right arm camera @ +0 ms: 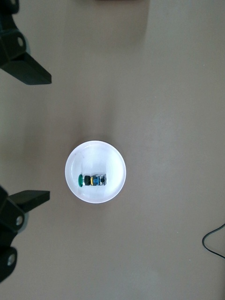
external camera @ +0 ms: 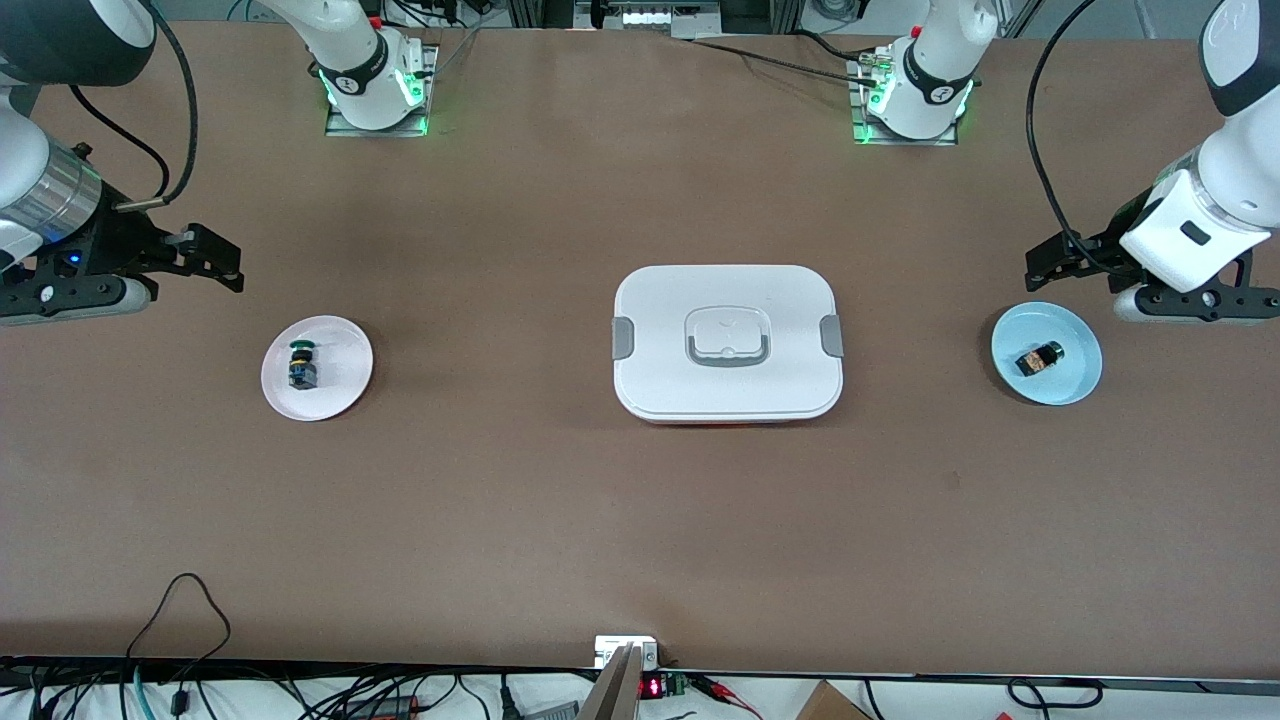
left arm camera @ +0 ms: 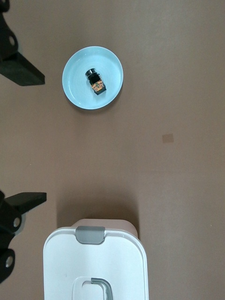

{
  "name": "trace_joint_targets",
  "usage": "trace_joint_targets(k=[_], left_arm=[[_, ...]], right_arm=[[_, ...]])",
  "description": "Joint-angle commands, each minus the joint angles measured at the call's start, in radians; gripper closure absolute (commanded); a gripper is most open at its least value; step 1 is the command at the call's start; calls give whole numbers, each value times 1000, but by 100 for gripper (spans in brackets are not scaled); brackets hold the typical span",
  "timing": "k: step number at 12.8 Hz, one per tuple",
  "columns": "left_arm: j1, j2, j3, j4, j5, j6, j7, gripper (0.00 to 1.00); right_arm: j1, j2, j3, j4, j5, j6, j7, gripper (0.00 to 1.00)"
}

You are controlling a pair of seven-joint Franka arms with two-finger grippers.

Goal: Transfer orange switch to right arm and place
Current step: 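Lower the left gripper over the orange switch on the blue plate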

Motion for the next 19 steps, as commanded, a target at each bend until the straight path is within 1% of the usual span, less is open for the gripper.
trace_joint_targets(k=[1, 8, 9, 10, 13, 14, 16, 17, 19], left_arm=[[2, 12, 10, 27, -5, -21, 3, 0], [1, 21, 10, 41, -10, -40, 6, 0], [2, 45, 13, 56, -14, -41, 8, 0], [22, 90, 14, 70, -11, -43, 9, 0], [56, 144, 13, 119, -11, -43, 35, 0], [60, 167, 13, 121, -10, -40, 66, 0], [94, 170, 13, 92, -23, -44, 62, 0], [97, 165, 14, 69, -25, -41, 13, 0], [119, 141, 13, -3, -16, -34, -178, 0]], right_arm=[[4, 4, 5, 22, -11, -8, 8, 0], [4, 4, 5, 22, -11, -9, 9, 0], [4, 4, 5, 22, -11, -9, 9, 0], [2, 4, 5, 22, -11, -9, 9, 0], [2, 4, 5, 22, -11, -8, 9, 0], [4, 2, 5, 22, -11, -9, 9, 0], [2, 4, 5, 22, -11, -6, 9, 0], [2, 4, 5, 22, -11, -6, 9, 0], [2, 4, 5, 22, -11, -6, 8, 0]])
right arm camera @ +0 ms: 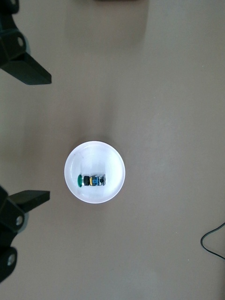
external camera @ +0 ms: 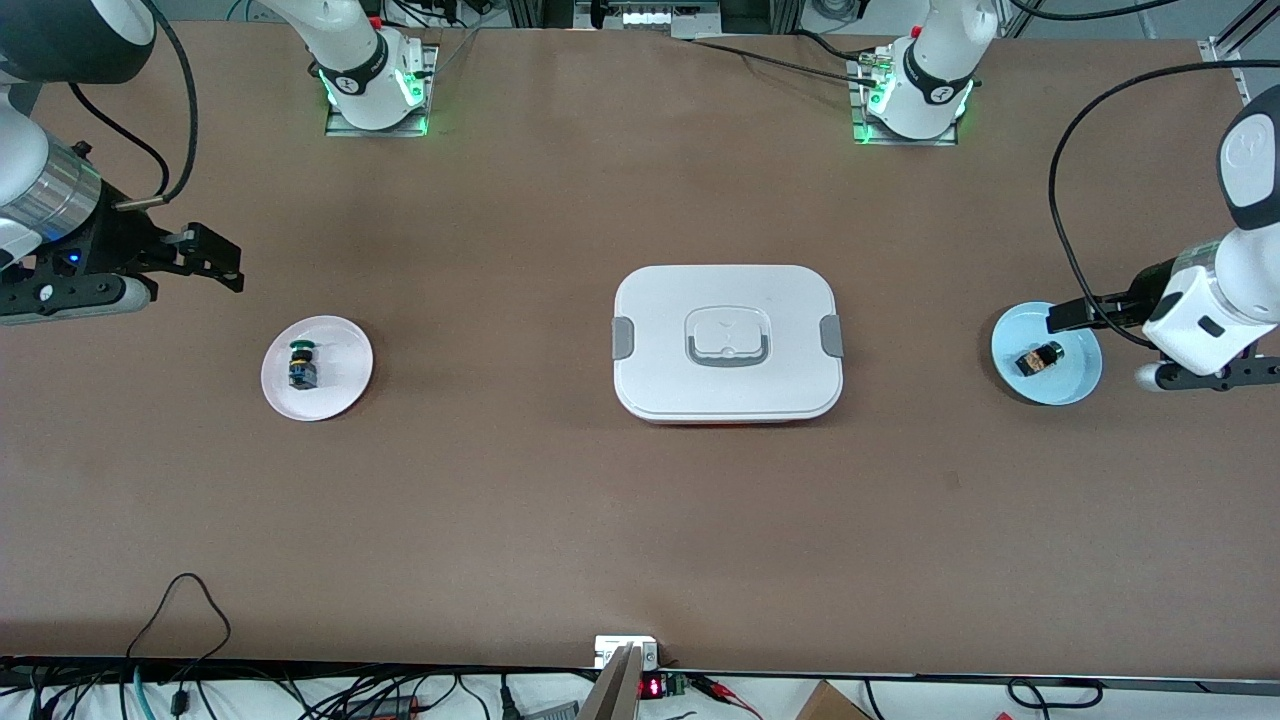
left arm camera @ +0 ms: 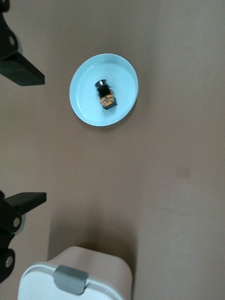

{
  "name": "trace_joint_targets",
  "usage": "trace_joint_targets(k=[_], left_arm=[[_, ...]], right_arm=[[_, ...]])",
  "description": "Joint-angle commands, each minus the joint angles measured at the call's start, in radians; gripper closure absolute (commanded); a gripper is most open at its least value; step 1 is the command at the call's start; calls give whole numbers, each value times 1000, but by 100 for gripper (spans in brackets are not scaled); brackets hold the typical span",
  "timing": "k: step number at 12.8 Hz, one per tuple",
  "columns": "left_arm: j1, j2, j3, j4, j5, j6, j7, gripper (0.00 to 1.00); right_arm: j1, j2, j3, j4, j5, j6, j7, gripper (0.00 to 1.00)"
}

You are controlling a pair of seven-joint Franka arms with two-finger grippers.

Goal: Transfer orange switch to right arm and place
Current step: 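Lower the left gripper over the orange switch on the blue plate, then close the left gripper on the orange switch and lift it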

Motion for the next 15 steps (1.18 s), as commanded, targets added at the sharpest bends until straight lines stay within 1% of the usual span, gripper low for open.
trace_joint_targets(k=[1, 3, 5, 7, 8, 9, 10, 11, 13, 14, 15], left_arm=[[17, -39, -3, -99, -6, 16, -173, 0], [32, -53, -1, -215, -4, 160, -202, 0], [57, -79, -1, -352, -4, 336, -221, 0], [113, -64, -6, -458, -4, 497, -199, 0], [130, -50, -6, -501, -4, 546, -160, 2], [147, -41, -6, -541, -4, 608, -140, 5], [164, -15, -4, -570, -4, 708, -115, 5], [173, 16, -4, -596, -4, 814, -88, 0], [202, 55, -4, -679, -4, 1025, -78, 0], [207, 67, -4, -697, -4, 1062, -80, 0], [213, 81, -4, -698, -4, 1067, -78, 0]], right_arm=[[1, 4, 4, 19, -11, -5, 8, 0], [1, 4, 2, 19, -11, 0, 8, 0], [2, 4, 4, 20, -8, 0, 6, 0], [4, 4, 7, 20, -8, 0, 6, 0], [4, 4, 7, 20, -8, 0, 6, 0], [4, 4, 7, 22, -8, 0, 6, 0], [4, 4, 7, 20, -8, 0, 6, 0], [4, 4, 7, 22, -8, 0, 6, 0], [4, 4, 7, 22, -8, 0, 8, 0], [4, 4, 7, 22, -8, 0, 8, 0], [4, 4, 7, 22, -8, 0, 8, 0]])
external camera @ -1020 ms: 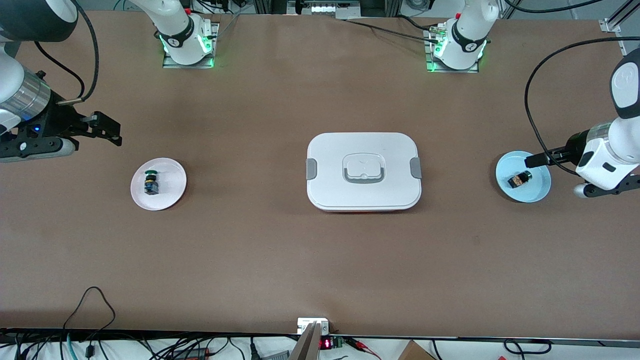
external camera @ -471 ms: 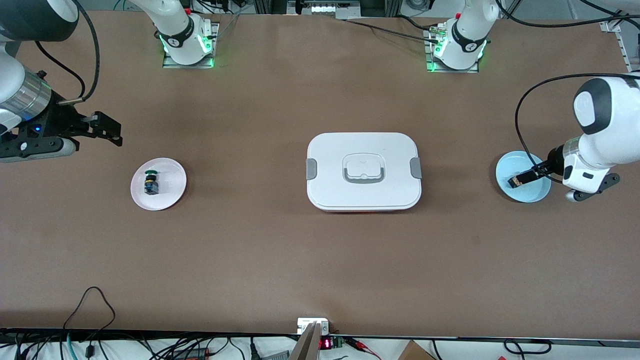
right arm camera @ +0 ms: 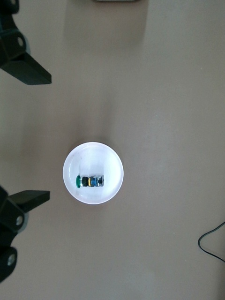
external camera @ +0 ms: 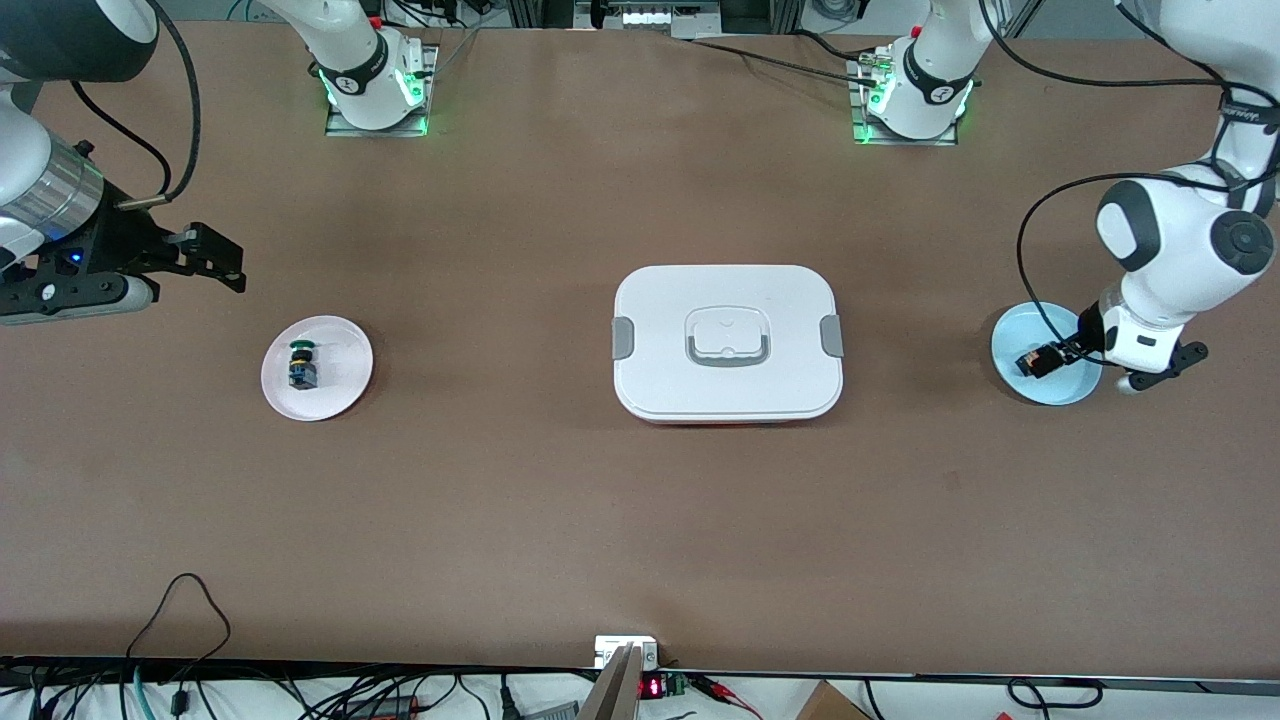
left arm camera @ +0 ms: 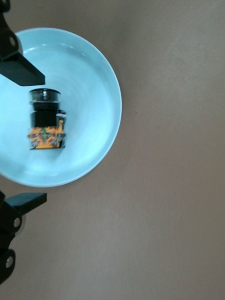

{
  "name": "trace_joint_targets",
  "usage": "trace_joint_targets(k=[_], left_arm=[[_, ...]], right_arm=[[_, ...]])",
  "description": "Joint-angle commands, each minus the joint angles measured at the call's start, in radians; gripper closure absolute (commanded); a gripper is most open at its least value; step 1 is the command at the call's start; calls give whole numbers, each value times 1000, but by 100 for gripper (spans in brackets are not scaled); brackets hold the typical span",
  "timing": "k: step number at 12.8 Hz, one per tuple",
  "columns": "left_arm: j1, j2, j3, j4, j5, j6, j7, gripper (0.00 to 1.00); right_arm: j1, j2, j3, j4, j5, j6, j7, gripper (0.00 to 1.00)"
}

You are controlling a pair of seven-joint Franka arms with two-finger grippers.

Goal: Transfer orange switch to right arm and place
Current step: 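Close the left gripper on the orange switch and lift it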

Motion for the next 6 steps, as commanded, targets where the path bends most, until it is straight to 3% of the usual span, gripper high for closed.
trace_joint_targets(k=[1, 6], left_arm=[[21, 8, -9, -19, -5, 41, 28, 0], [24, 22, -9, -19, -5, 41, 34, 0]], right_arm=[[1, 4, 3, 19, -8, -5, 8, 0], [3, 4, 3, 19, -7, -5, 8, 0]])
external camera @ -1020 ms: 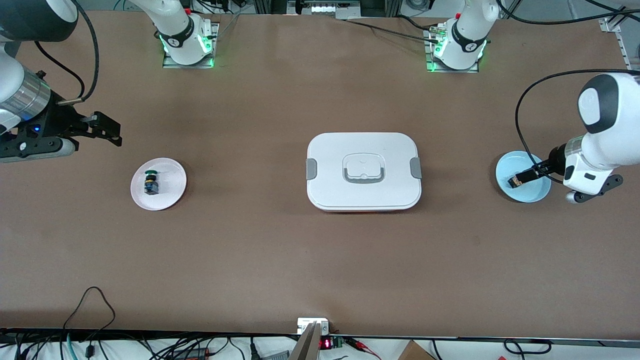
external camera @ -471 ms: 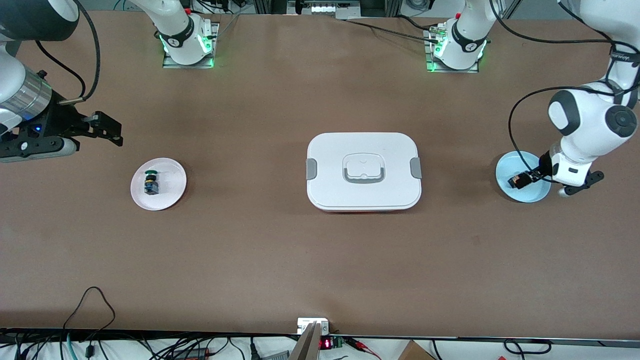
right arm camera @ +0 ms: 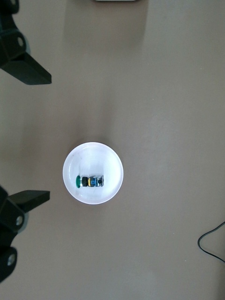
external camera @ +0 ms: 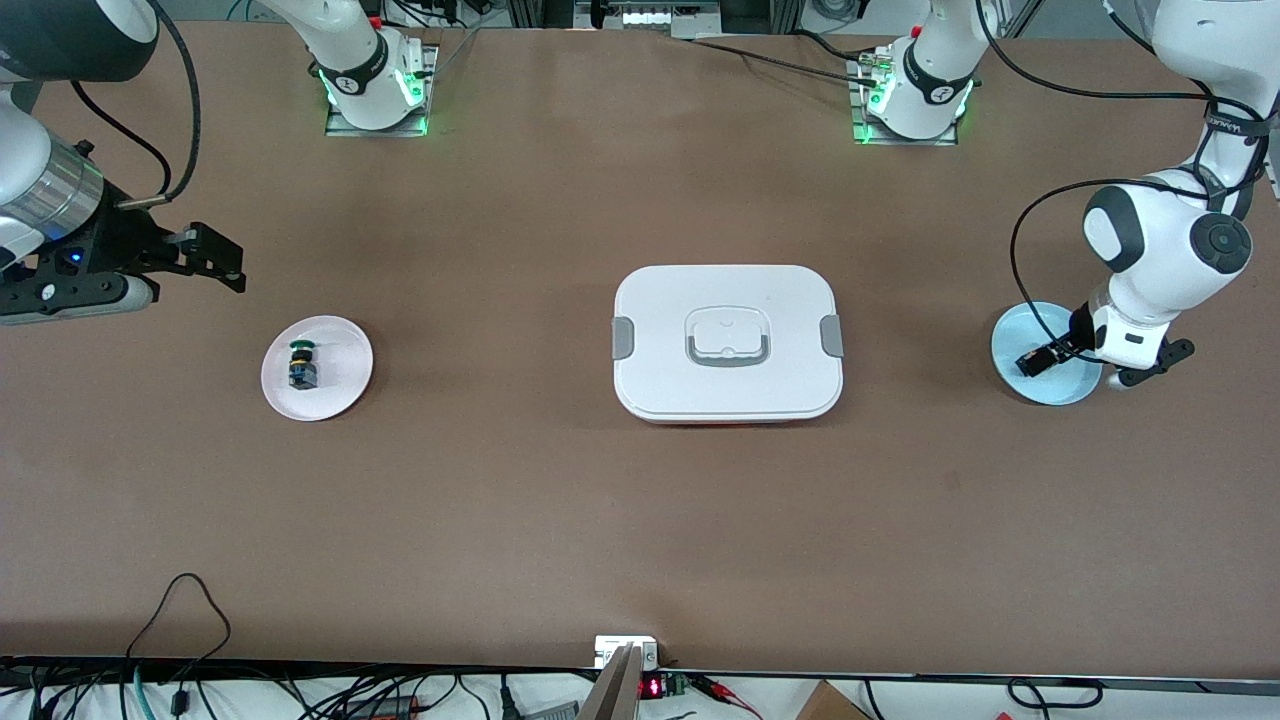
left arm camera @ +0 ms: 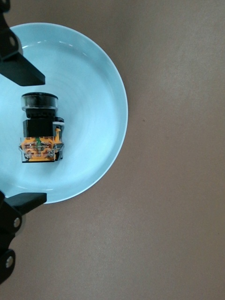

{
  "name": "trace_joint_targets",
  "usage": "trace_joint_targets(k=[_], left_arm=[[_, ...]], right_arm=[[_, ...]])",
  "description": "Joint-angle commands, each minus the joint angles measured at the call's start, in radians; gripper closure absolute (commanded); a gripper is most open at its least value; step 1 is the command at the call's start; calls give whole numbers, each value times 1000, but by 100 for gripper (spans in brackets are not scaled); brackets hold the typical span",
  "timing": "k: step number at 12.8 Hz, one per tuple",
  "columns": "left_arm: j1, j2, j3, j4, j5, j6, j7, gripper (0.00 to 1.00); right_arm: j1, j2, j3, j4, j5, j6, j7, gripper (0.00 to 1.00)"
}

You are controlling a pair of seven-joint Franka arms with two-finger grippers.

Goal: Transfer orange switch to right arm and place
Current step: 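Close the left gripper on the orange switch and lift it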

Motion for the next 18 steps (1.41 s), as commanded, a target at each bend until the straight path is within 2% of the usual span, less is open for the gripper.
trace_joint_targets(k=[1, 10, 11, 12, 14, 16, 18], left_arm=[[23, 4, -8, -3, -5, 3, 26, 0], [29, 83, -13, 6, -6, 41, 27, 1], [29, 83, -11, 7, -6, 41, 28, 6], [29, 81, -11, 7, -6, 38, 30, 17], [29, 83, -11, 6, -6, 28, 31, 46], [35, 78, -14, 10, -6, -29, 31, 59], [39, 66, -14, 26, -6, -95, 65, 65]], right_arm=[[2, 4, 3, 19, -7, -5, 6, 0], [2, 4, 3, 19, -7, -3, 6, 0], [2, 4, 3, 19, -7, -5, 6, 0], [2, 4, 3, 19, -7, -3, 6, 0], [2, 4, 3, 19, -7, -5, 6, 0], [2, 4, 3, 19, -7, -3, 6, 0], [2, 4, 3, 19, -7, -3, 6, 0]])
